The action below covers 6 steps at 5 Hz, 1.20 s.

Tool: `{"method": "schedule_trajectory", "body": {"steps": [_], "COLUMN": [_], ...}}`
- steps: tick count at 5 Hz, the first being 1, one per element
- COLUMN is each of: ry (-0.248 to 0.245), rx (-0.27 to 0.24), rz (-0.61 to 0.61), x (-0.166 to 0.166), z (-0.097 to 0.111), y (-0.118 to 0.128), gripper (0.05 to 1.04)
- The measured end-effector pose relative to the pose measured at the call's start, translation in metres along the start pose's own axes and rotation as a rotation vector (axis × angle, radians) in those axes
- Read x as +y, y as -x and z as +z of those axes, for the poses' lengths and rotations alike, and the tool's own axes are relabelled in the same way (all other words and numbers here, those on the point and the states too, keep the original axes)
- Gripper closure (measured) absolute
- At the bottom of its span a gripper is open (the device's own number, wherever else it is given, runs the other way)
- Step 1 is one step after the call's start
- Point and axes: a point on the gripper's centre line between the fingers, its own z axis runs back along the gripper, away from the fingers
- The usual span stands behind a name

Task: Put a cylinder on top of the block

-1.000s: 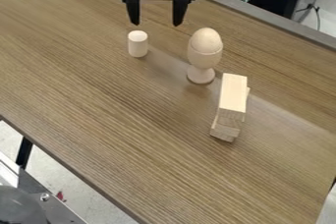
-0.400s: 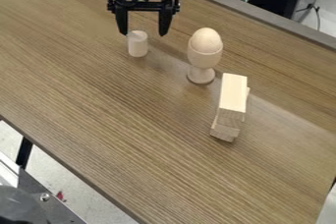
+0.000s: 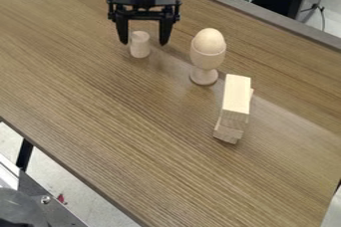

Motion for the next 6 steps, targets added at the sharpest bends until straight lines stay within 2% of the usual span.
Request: {"method": "schedule_trajectory", "body": {"steps": [1,2,3,4,5,6], "ry": [-0.003,-0.026,0.006,0.090,0.131,0.157], "rx": [-0.016,-0.034,-0.041,-0.120,-0.174,-0.197], "rz": [-0.004,-0.006,0.007,-0.008,-0.045,-0.105], "x": [0.001,-0.001,-0.008,-0.028,-0.042,-0.056], "z": [-0.009,-0.011,-0.001,0.052,0.090,0.112], "y": [0.000,0.000,0.007,0.017,0.034,0.055], "gripper": [0.398,0.517,0.517,0.517,0.517,0.517]}}
